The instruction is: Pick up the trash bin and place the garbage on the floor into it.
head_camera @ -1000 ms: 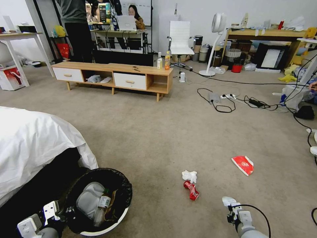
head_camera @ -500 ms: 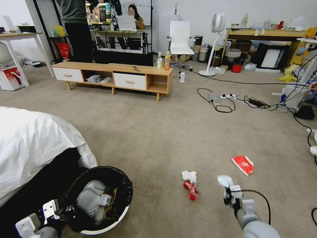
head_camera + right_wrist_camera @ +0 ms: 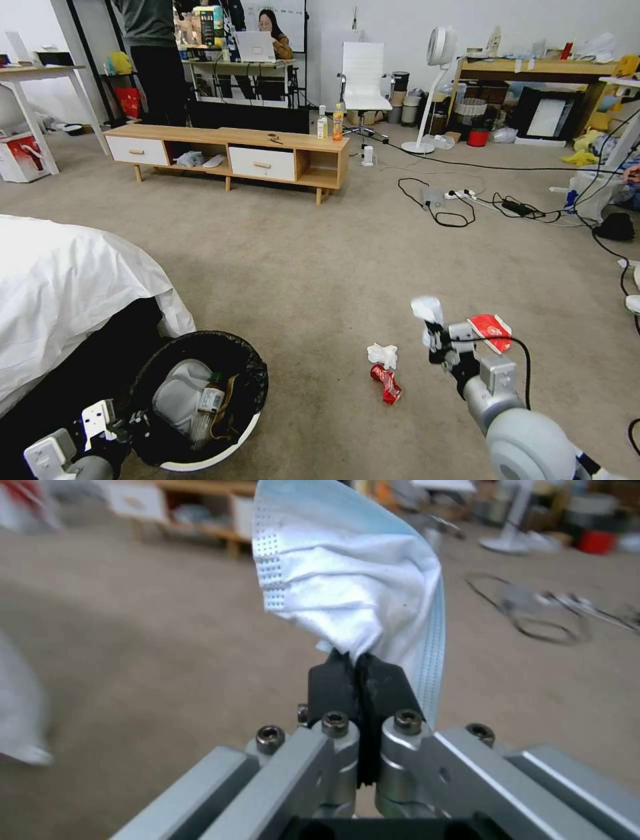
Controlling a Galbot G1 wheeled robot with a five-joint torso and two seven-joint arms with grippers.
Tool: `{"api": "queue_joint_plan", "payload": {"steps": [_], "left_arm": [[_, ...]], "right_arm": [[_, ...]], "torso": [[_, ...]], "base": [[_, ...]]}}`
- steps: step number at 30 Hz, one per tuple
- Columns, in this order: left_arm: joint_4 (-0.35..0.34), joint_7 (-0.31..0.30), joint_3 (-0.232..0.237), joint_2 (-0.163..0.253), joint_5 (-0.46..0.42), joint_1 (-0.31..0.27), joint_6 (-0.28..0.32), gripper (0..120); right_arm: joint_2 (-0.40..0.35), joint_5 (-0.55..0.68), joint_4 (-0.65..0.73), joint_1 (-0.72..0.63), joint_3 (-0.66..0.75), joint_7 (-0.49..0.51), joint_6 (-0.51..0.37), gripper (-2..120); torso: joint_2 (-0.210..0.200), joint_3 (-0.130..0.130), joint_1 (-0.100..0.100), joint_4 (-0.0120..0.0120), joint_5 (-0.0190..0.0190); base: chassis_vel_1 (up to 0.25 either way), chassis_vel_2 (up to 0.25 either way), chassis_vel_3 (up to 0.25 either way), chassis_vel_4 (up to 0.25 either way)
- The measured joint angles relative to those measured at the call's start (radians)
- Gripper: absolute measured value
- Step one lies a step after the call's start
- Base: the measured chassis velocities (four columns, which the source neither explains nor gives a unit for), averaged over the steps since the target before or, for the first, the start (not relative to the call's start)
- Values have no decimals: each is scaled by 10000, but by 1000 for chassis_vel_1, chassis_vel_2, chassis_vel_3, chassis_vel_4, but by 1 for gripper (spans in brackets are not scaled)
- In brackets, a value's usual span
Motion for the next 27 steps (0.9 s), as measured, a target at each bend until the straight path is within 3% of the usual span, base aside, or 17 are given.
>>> {"api": "queue_joint_plan", "payload": {"steps": [8,19,27], "left_arm": [[-238,-215,109,304,-464,-40,0,1],[-625,-285,125,401,-637,99,-4,1],[-666,-316,126,539,-722,62,-4,1]], "right_arm": [[-406,1207,821,1151,-463,-659,880,0],[865,3641,993,4964,-3483,-741,1112,0],[1640,4911,655,6503,-5560,-534,1067,0]], "torso": [[0,-1,0,-5,-2],[0,0,-1,3,-3],[0,-1,-1,-2,-3]], "base": [[0,0,0,0],[0,0,0,0],[0,0,0,0]]}}
